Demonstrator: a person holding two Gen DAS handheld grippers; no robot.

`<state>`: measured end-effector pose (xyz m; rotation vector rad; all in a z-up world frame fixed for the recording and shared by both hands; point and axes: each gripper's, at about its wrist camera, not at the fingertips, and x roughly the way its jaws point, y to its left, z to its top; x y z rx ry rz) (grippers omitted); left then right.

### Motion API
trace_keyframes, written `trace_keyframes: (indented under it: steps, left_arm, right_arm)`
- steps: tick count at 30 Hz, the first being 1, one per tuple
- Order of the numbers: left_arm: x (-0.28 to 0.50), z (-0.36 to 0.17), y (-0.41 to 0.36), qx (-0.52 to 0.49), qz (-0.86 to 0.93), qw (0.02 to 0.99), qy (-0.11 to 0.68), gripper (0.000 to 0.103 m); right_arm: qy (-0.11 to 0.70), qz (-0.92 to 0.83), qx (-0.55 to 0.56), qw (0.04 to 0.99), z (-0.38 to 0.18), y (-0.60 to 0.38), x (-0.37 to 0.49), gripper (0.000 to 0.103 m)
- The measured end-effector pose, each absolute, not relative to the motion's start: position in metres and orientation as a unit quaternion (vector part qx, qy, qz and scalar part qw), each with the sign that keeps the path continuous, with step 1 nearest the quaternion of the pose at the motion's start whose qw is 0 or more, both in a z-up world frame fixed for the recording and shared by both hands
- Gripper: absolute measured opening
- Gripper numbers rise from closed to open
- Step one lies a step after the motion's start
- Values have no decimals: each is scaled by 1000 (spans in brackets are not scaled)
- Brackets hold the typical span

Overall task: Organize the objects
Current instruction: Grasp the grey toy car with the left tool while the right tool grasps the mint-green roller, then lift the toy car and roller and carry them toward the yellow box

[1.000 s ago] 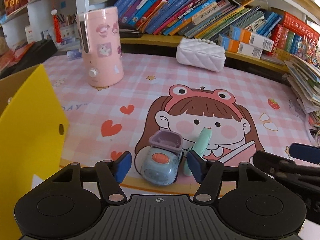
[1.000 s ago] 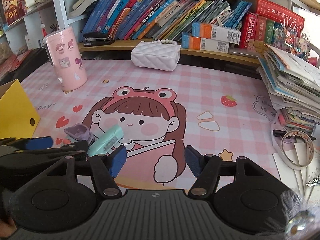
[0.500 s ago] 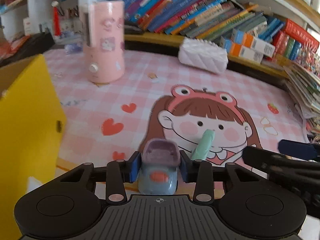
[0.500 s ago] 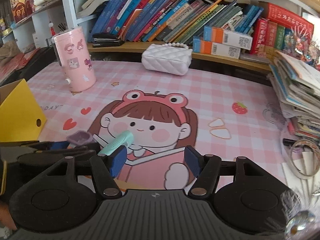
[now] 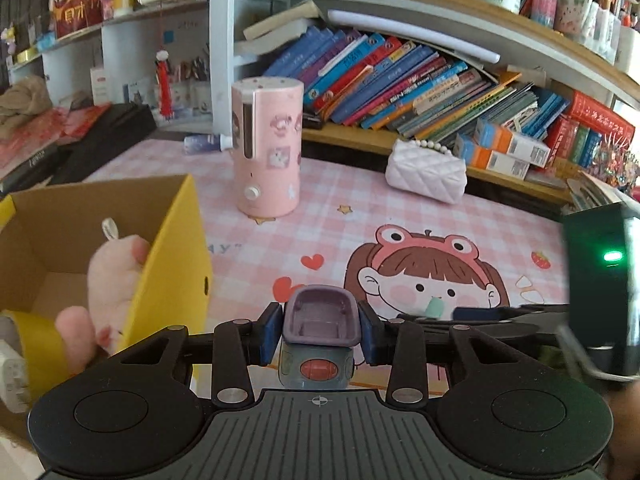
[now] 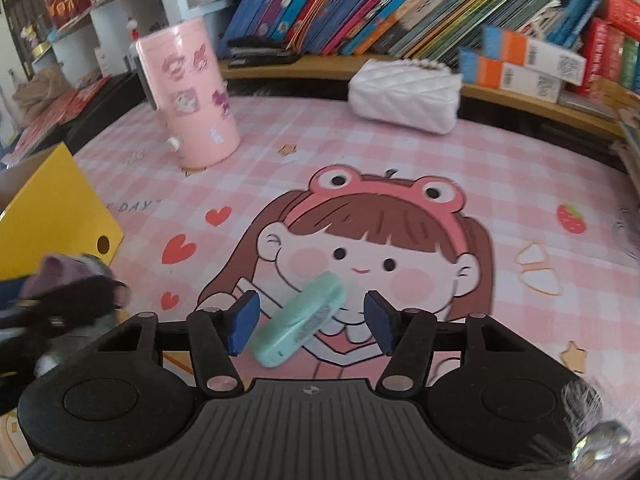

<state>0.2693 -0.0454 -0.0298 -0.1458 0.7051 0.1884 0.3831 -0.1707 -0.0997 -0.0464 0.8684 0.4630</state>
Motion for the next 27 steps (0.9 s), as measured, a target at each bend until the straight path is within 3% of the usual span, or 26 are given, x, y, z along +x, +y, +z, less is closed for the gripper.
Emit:
trace_keyframes:
  steps: [6, 8, 9, 27]
  left_arm:
    - [258, -26, -45, -75, 95, 932, 341, 38]
    - [253, -24, -44, -78, 96, 933, 339, 38]
    - [251, -24, -45, -80, 95, 933, 338, 38]
    - [190, -9, -44, -89, 61, 941, 320, 38]
  right_arm:
    - [420, 220, -51, 879, -110, -161, 383, 39]
    - [415, 220, -66, 880, -111, -161, 380, 22]
    - [415, 219, -69, 880, -111, -162, 379, 19]
    - [375, 201, -58, 903, -55, -205, 265, 18]
